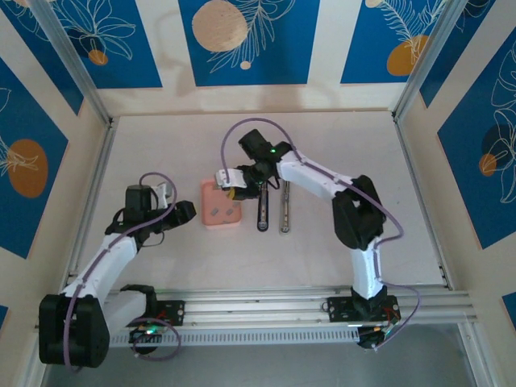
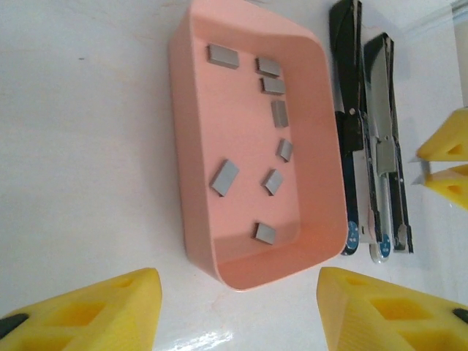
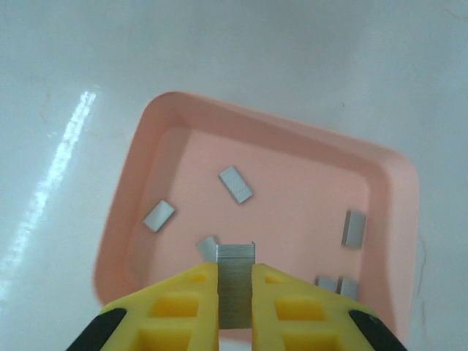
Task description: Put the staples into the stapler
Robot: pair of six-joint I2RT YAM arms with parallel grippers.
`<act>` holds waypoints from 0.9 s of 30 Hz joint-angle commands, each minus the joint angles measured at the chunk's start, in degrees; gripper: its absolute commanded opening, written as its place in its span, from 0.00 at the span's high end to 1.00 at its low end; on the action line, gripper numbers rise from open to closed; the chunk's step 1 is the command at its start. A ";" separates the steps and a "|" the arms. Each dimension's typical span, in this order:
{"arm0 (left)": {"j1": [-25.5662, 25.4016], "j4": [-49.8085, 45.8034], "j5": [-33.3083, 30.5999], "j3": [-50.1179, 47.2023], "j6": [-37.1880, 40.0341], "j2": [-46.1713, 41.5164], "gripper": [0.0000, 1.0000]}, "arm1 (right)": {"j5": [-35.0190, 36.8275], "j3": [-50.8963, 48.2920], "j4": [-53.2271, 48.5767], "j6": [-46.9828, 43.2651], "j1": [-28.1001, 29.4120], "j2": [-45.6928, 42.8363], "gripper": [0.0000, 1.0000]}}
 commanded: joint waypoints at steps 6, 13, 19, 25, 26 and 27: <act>-10.24 4.04 -5.85 6.24 0.53 6.19 0.42 | 6.83 -22.37 12.79 29.67 -0.76 -18.35 0.89; -18.32 6.84 -8.45 11.88 1.18 14.87 0.42 | 20.12 -40.57 17.11 56.03 -1.30 -33.93 0.89; -21.57 9.58 -9.53 14.12 0.74 18.50 0.43 | 25.04 -50.82 15.30 70.41 -1.78 -45.81 0.87; -21.56 9.79 -8.65 16.07 0.52 21.25 0.43 | 22.47 -51.47 13.44 74.70 -3.77 -51.07 0.81; -21.64 9.56 -8.88 16.48 0.63 21.40 0.43 | 22.12 -51.23 13.20 75.31 -4.18 -51.14 0.80; -21.61 9.07 -9.38 16.85 0.74 21.60 0.43 | 21.41 -50.75 13.00 75.87 -4.58 -50.93 0.79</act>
